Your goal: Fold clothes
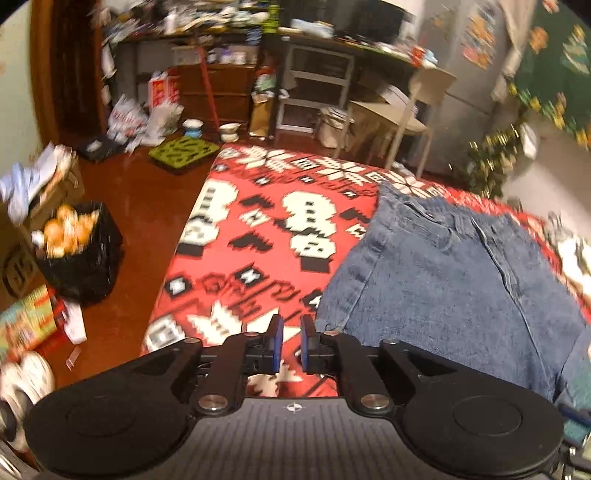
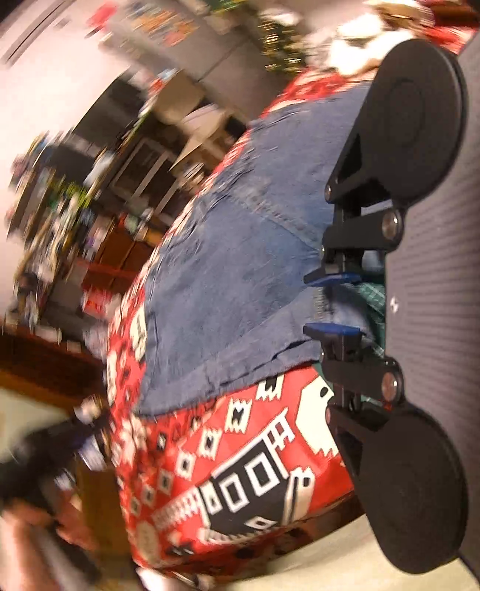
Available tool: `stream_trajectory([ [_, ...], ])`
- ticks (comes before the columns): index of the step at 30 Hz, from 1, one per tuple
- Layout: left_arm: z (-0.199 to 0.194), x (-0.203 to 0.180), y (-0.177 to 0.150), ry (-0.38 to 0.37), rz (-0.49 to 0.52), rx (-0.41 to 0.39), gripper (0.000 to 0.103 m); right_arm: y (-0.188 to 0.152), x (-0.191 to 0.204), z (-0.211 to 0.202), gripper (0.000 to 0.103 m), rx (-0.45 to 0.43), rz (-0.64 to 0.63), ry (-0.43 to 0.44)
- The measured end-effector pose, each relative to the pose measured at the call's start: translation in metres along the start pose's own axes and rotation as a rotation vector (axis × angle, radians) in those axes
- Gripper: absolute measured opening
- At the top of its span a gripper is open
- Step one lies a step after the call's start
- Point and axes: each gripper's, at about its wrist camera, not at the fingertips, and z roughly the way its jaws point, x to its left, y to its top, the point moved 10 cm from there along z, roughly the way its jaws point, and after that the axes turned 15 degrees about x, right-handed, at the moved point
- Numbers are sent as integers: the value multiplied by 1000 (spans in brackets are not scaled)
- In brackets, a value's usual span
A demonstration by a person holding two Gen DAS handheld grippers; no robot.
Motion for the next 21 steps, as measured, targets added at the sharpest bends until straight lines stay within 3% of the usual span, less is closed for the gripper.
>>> stream_trajectory([
  [8, -10, -56, 2, 34, 286, 35, 17, 0, 23, 16, 21, 11, -344, -31],
  [14, -2, -108, -21, 7, 471, 18, 17, 4, 24, 26, 21, 13, -480, -51],
  [17, 3, -131, -35, -13, 561, 16, 17, 8, 19, 24, 21, 3, -447, -16],
  [21, 0, -152, -49, -27, 665, -8, 17, 15, 10, 21, 12, -9, -370, 41],
])
